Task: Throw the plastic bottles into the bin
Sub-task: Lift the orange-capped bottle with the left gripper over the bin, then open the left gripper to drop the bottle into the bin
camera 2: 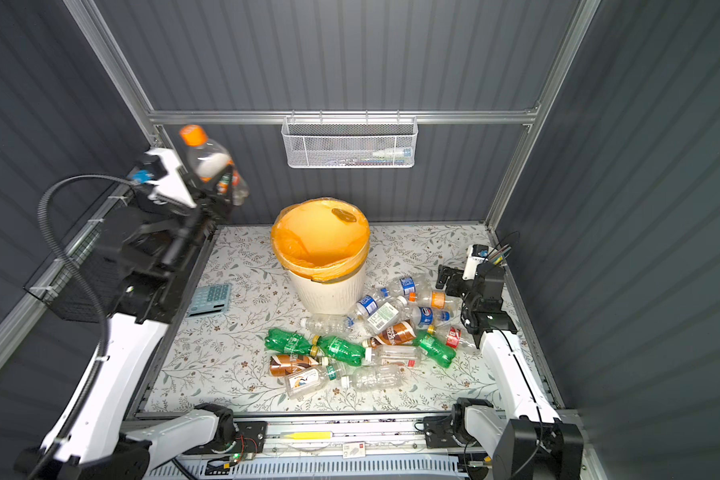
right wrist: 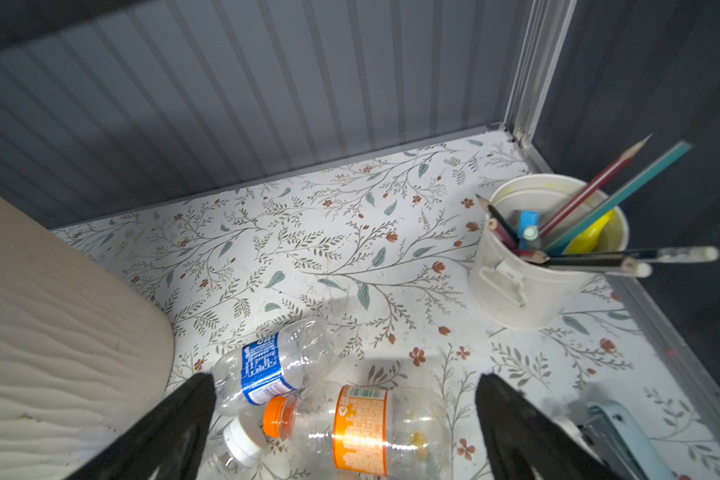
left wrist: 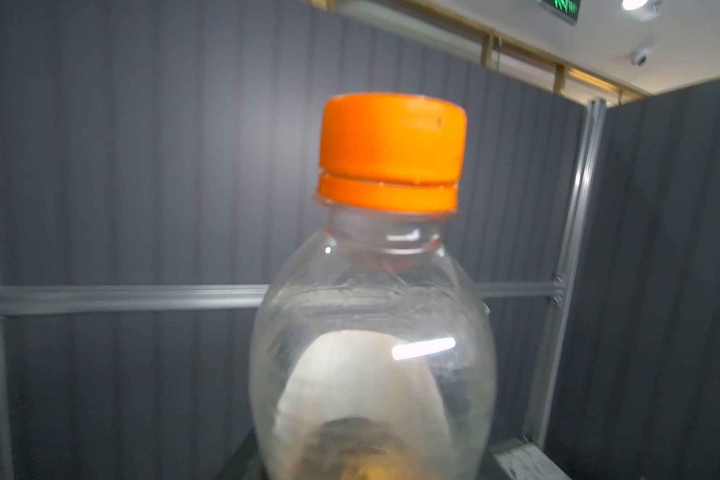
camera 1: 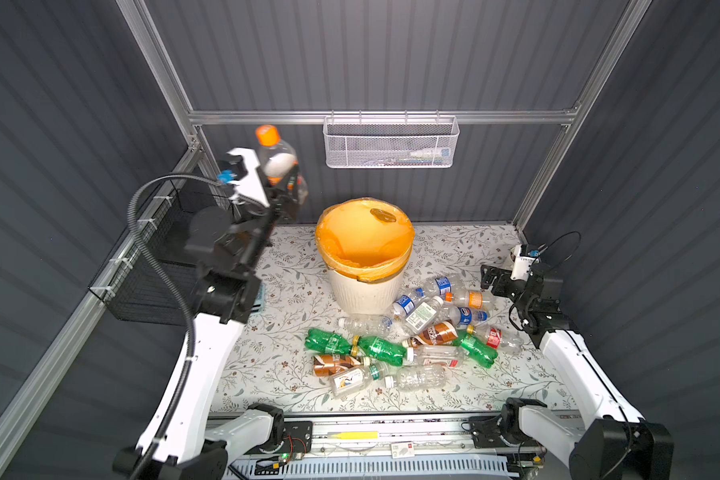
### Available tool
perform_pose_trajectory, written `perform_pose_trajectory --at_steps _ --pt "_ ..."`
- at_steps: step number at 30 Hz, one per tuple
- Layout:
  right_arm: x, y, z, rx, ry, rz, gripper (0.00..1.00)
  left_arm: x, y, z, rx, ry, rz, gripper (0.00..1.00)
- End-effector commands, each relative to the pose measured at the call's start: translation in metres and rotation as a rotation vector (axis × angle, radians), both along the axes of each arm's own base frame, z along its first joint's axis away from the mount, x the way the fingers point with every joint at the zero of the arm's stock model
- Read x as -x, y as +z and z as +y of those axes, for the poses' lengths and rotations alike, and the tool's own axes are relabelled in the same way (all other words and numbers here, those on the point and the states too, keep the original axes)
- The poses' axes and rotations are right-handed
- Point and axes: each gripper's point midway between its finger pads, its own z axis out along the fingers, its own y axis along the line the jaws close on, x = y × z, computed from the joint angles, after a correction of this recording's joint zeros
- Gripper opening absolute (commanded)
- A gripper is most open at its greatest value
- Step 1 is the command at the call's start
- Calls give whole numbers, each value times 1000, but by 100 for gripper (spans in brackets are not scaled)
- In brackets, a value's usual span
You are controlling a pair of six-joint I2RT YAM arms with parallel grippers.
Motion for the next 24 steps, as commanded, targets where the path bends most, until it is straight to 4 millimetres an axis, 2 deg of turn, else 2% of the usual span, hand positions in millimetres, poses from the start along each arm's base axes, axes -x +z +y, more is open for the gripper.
perform_pose_trajectory --at_steps 1,2,3,4,5,8,11,15,16,24 --pt "-5 5 14 -47 59 29 99 -34 -128 -76 -213 -140 362 38" --pt "-5 4 15 -48 61 50 99 -35 -137 -79 -223 -143 398 46" --pt "-5 5 15 -47 60 58 99 -36 -137 -76 -218 -126 410 59" --pt "-4 5 14 -47 53 69 99 -35 -131 -70 -211 -95 400 76" --pt "-2 8 11 -42 37 68 99 -30 -116 -61 -201 -62 359 98" --pt "3 18 3 -28 -10 34 99 -1 -57 -32 -140 11 172 100" --pt "9 22 -4 -28 -60 24 99 29 -18 -11 -90 47 47 100" --pt "14 12 -13 -26 -115 71 99 51 -3 -1 -57 38 -8 100" --pt "15 9 -15 -32 -133 83 99 47 -21 -2 -68 42 23 100" --pt "26 -19 -19 -66 -180 194 99 44 -88 14 -81 119 142 100"
